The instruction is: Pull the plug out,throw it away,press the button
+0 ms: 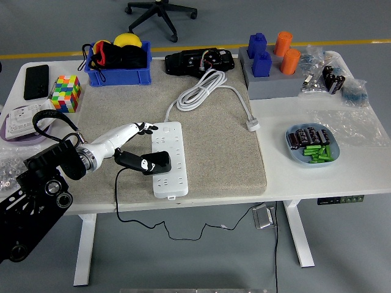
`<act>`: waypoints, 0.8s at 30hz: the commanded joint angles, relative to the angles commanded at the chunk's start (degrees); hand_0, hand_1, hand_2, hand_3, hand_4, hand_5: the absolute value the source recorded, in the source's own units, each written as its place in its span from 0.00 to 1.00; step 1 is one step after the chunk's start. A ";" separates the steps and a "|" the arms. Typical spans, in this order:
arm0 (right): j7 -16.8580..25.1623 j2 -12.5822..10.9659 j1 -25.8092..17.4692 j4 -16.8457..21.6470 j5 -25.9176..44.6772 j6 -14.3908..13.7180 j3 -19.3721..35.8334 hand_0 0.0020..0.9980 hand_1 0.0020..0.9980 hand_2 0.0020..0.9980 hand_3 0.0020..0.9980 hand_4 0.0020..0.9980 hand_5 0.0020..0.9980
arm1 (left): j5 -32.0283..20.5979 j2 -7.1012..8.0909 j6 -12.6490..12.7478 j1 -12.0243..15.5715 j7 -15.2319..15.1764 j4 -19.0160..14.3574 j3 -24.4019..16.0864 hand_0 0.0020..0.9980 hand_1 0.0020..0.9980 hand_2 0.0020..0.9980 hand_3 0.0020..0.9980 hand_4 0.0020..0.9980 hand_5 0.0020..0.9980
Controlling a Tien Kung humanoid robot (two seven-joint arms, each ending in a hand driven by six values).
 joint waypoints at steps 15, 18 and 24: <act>0.00 -0.18 0.05 -0.04 0.17 -0.01 -0.49 0.75 0.70 0.71 0.72 0.78 0.63 | 0.50 -0.80 6.03 -1.59 -2.63 3.82 4.32 0.80 0.65 0.60 0.70 0.99 0.00; 0.00 -0.24 0.08 -0.06 0.16 -0.02 -0.51 0.75 0.70 0.71 0.72 0.78 0.63 | -0.14 -0.79 6.61 -1.80 -2.92 4.13 4.74 0.73 0.57 0.53 0.66 0.97 0.00; 0.00 -0.28 0.06 -0.05 0.22 0.02 -0.84 0.75 0.70 0.71 0.72 0.78 0.63 | -0.46 -0.93 7.48 -2.02 -3.09 4.74 5.71 0.62 0.45 0.46 0.57 0.91 0.00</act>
